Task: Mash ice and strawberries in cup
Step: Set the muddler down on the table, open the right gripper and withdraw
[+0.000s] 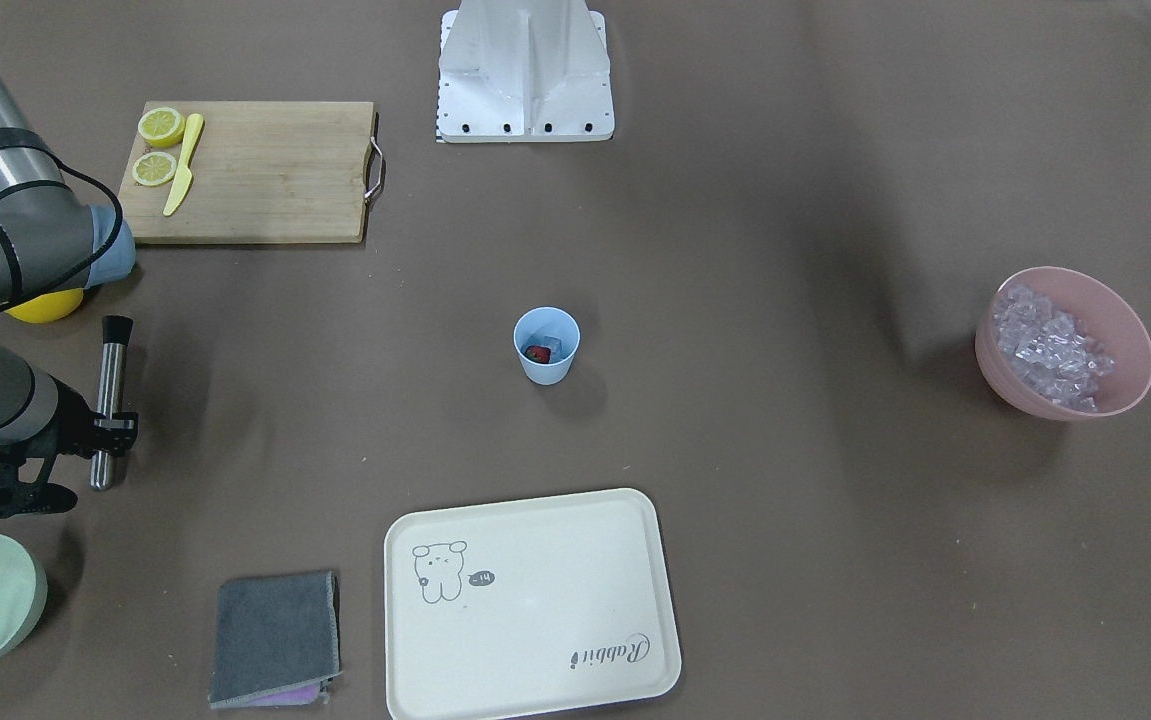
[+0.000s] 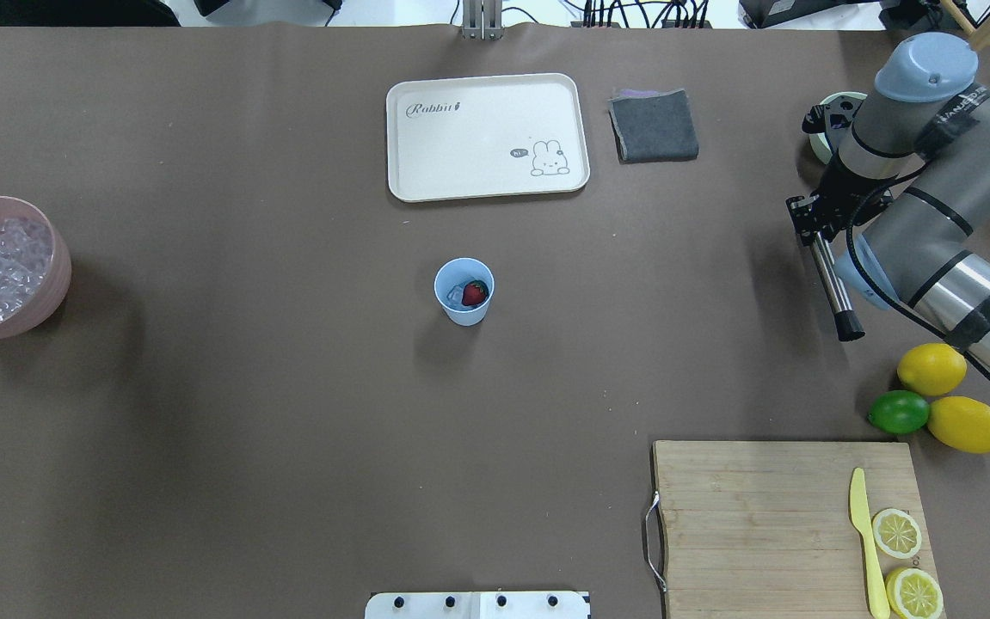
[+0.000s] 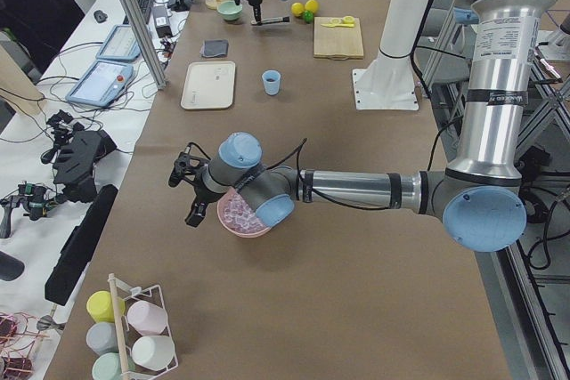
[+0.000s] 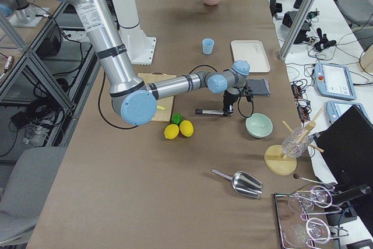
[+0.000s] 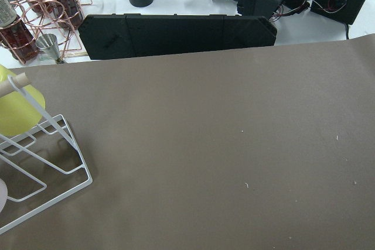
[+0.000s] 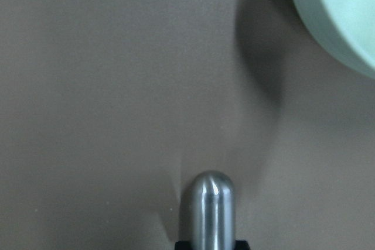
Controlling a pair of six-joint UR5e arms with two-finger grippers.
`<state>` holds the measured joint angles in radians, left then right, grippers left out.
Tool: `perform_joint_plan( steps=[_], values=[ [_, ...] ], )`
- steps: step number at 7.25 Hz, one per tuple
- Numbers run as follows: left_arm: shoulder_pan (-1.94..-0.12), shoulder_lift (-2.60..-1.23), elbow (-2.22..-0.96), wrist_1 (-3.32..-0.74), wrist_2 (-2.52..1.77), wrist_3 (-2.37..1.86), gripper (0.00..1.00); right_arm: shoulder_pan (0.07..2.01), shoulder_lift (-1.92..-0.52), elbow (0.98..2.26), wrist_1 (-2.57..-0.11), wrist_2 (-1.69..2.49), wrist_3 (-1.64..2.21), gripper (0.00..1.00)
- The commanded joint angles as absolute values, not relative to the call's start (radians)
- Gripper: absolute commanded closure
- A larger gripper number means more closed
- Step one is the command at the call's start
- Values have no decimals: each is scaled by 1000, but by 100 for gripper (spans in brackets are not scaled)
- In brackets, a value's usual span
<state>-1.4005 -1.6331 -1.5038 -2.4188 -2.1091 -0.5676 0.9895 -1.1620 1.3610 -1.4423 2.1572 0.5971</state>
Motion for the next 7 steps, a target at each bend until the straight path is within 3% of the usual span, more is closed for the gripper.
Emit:
perform_joint_plan(
  steps=[1,5,7],
  values=[
    [-1401,-1637,-1505,-2418,-2109,-568,2,1011,-1160,1373,-1439,2164,634,0],
    [-1402,-1637,-1502,-2398,-2229,-529,2,1211,-1183,1463,-1482,2285,521,0],
    [-1446,-1632,-1491,-2405,-2292,-514,2,1332,-1271,1602,-1712,2287,227,0]
  ],
)
